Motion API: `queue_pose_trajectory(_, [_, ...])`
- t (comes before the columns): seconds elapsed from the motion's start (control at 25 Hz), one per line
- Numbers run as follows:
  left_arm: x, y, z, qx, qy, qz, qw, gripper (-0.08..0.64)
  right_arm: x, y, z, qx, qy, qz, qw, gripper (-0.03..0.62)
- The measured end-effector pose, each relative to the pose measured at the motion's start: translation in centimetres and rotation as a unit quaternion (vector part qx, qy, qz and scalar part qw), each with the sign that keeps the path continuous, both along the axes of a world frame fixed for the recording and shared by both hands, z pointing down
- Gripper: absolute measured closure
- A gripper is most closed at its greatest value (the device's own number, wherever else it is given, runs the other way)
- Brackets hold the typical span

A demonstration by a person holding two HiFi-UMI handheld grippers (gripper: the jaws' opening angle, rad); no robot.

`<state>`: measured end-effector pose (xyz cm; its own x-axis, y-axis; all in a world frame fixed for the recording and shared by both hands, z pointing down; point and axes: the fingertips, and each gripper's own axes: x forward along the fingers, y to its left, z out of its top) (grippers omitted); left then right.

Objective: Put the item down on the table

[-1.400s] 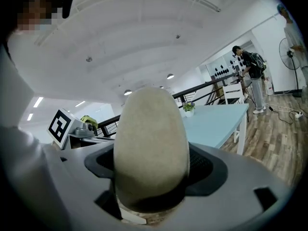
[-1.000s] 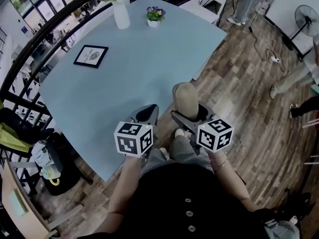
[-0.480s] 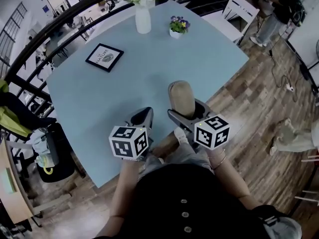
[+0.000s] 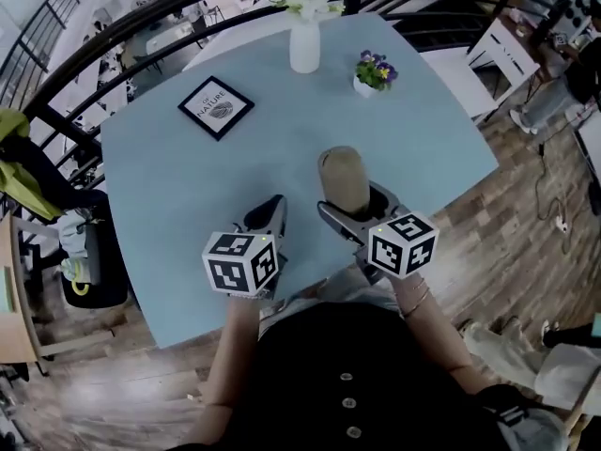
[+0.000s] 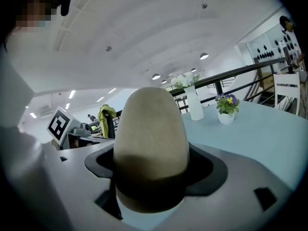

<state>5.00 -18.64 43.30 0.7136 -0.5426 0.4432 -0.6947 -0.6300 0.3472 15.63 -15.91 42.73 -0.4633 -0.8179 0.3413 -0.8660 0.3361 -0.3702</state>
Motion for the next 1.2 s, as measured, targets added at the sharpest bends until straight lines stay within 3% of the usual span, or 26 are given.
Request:
queue_pose_trajectory(0.4, [1.9, -2.6, 0.3, 0.001, 0.002, -0.076, 0.9971, 0.543, 2.5, -4.6, 0.3, 0.003, 0.000, -0.073, 0.997, 0.192])
queue_pose_trajectory(0.68, [1.6, -2.1, 1.5, -0.014, -0.003, -0.133, 0.9910, 0.542, 1.8, -5.2, 1.5, -0.008, -0.006, -0.145, 0.989, 0.192])
queue_pose_trajectory(0.88, [1.7, -1.2, 2.2, -0.021, -0.014, -0.151, 0.9882, 0.543, 1.8, -4.9, 2.4, -0.016, -0.004, -0.175, 0.984, 0.192])
queue_pose_trajectory(1.2, [1.4, -0.7, 2.3, -0.026, -0.016, -0.169, 0.9852, 0.543, 2.2, -4.8, 2.4, -0.018, -0.009, -0.186, 0.982, 0.192])
